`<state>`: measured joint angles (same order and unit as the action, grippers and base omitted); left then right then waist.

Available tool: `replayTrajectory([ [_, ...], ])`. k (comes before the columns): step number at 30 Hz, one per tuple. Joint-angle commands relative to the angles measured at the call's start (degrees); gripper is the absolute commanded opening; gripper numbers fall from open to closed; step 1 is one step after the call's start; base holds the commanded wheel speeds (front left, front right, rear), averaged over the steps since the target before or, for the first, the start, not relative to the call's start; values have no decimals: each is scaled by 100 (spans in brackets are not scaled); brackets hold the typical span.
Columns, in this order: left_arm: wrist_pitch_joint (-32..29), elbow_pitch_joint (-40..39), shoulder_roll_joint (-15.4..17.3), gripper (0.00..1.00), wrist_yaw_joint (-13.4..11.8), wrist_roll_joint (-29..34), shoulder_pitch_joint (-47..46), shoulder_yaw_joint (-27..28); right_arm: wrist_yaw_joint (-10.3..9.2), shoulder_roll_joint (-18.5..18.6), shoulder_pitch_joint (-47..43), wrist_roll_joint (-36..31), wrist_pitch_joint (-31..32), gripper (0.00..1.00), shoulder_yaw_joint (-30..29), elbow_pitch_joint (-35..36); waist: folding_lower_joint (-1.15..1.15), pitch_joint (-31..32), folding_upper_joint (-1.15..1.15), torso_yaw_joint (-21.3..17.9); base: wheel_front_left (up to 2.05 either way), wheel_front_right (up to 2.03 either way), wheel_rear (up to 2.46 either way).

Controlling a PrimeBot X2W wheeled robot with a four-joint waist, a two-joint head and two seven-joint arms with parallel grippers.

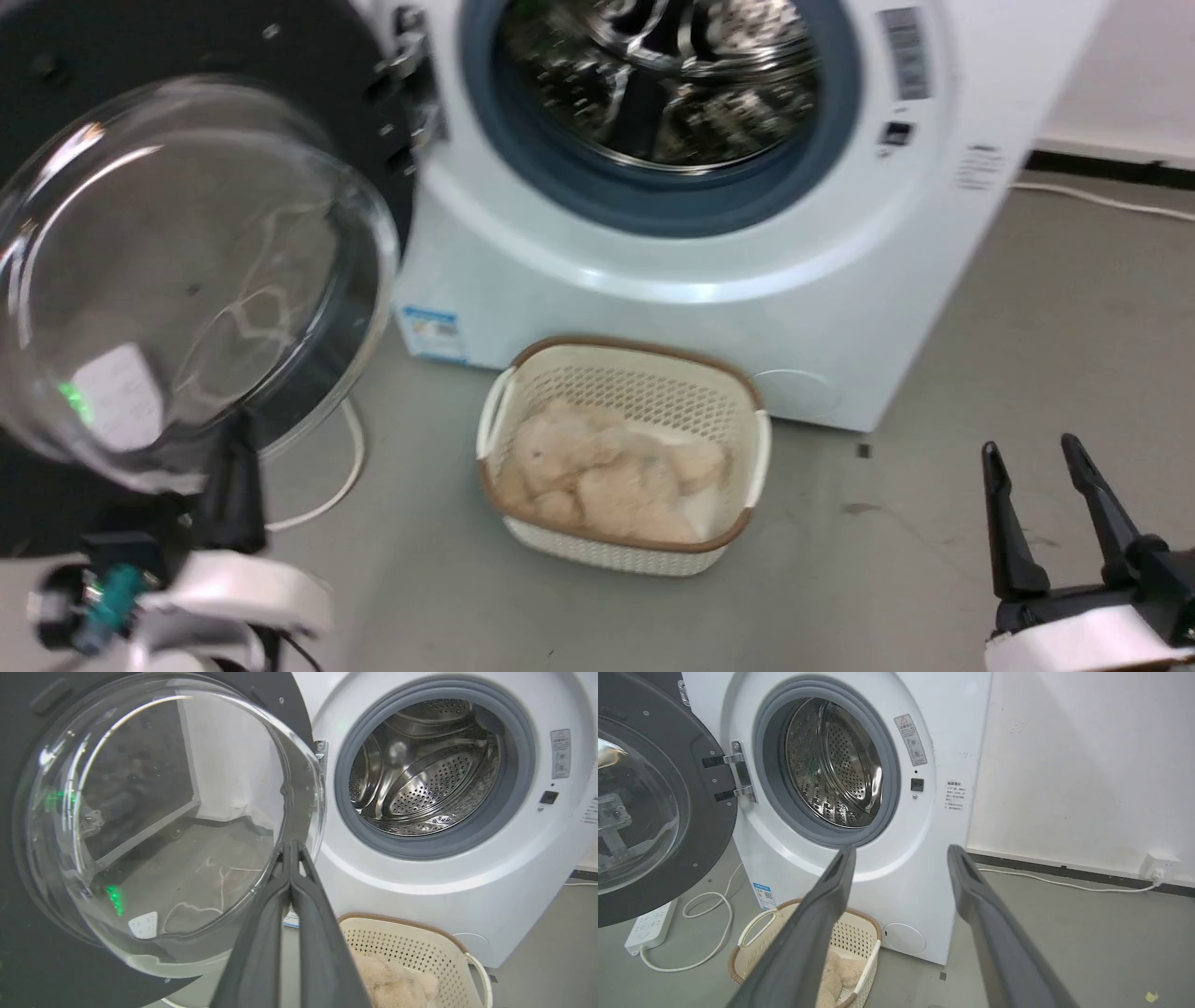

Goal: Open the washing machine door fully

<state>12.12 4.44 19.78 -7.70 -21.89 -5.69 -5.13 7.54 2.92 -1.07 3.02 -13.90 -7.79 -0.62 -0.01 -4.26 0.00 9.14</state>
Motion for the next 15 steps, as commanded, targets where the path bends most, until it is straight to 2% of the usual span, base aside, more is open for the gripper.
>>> replayTrajectory([
  [1, 3, -180, -76, 0, -44, 71, 193, -102, -5, -4, -99, 5, -42, 100, -27, 59, 1, 223, 0, -289, 0, 0, 0],
  [7, 99, -455, -308, 0, -117, 231, 795, -452, -5, -4, -362, 78, -71, 100, 15, 91, 1, 448, 0, -639, 0, 0, 0],
  [8, 117, -467, -349, 6, -121, 238, 872, -496, -5, -4, -407, 92, -73, 100, 30, 95, 1, 461, 0, -677, 0, 0, 0],
  [9, 133, -468, -388, 47, -130, 243, 934, -528, -5, -4, -443, 101, -76, 100, 47, 101, 1, 472, 0, -708, 0, 0, 0],
  [10, 141, -448, -434, 100, -133, 226, 992, -559, -5, -4, -476, 109, -78, 100, 63, 107, 1, 483, 0, -735, 0, 0, 0],
  [15, 31, -265, -510, 100, -244, 367, 1120, -771, -5, -4, -623, 146, -86, 100, 201, 40, 1, 527, 0, -813, 0, 0, 0],
])
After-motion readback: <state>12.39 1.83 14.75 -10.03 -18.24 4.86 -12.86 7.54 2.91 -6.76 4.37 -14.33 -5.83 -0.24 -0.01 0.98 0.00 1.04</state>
